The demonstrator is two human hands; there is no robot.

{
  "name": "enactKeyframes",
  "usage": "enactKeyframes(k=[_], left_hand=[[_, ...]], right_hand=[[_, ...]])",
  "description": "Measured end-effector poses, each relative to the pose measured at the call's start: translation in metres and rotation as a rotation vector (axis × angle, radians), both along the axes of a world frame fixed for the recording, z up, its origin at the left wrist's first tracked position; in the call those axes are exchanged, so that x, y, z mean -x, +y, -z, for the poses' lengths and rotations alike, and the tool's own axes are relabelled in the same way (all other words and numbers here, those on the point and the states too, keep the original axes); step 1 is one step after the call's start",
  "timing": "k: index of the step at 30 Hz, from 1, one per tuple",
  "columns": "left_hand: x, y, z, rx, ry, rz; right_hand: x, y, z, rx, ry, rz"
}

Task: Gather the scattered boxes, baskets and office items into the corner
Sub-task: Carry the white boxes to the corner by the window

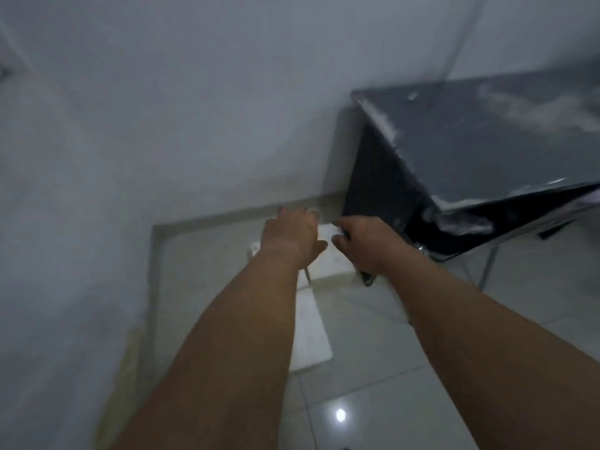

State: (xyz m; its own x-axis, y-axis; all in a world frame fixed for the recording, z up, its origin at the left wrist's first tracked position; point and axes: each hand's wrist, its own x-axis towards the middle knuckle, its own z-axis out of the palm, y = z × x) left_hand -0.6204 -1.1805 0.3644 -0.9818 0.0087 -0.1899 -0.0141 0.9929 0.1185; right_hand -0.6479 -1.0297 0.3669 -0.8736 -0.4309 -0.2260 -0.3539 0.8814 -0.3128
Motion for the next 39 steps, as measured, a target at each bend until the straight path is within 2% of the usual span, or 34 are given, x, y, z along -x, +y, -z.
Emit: enactKeyframes(k=[3,7,12,18,24,28,31,35,39], left_hand=[[0.008,0.027,-0.081,0.014,0.098,0.058],[0.002,0.084,-0.137,-0.031,0.240,0.158],[-0.019,0.181,-0.150,-0.294,0.454,0.382],[-0.064,0.335,-0.129,-0.605,0.570,0.619],[-0.169,0.513,-0.056,-0.688,0.289,0.894],[-0.252,0.613,-0.015,-0.685,0.036,1.157],[-0.299,0.670,0.006,-0.705,-0.177,1.300],[-0.321,0.732,0.032,-0.599,-0.328,1.463],[-0.317,0.814,0.049,-0.582,-0.356,1.562]], right_hand=[[-0.007,0.031,-0.081,0.017,0.115,0.066],[-0.028,0.079,-0.133,0.039,0.226,0.159],[-0.080,0.160,-0.155,0.111,0.403,0.344],[-0.165,0.310,-0.147,0.213,0.582,0.662],[-0.307,0.483,-0.098,0.143,0.494,0.963],[-0.415,0.563,-0.051,0.126,0.309,1.110],[-0.485,0.606,-0.016,0.204,0.152,1.228],[-0.538,0.652,0.019,0.329,0.079,1.362],[-0.550,0.711,0.042,0.367,0.113,1.493]])
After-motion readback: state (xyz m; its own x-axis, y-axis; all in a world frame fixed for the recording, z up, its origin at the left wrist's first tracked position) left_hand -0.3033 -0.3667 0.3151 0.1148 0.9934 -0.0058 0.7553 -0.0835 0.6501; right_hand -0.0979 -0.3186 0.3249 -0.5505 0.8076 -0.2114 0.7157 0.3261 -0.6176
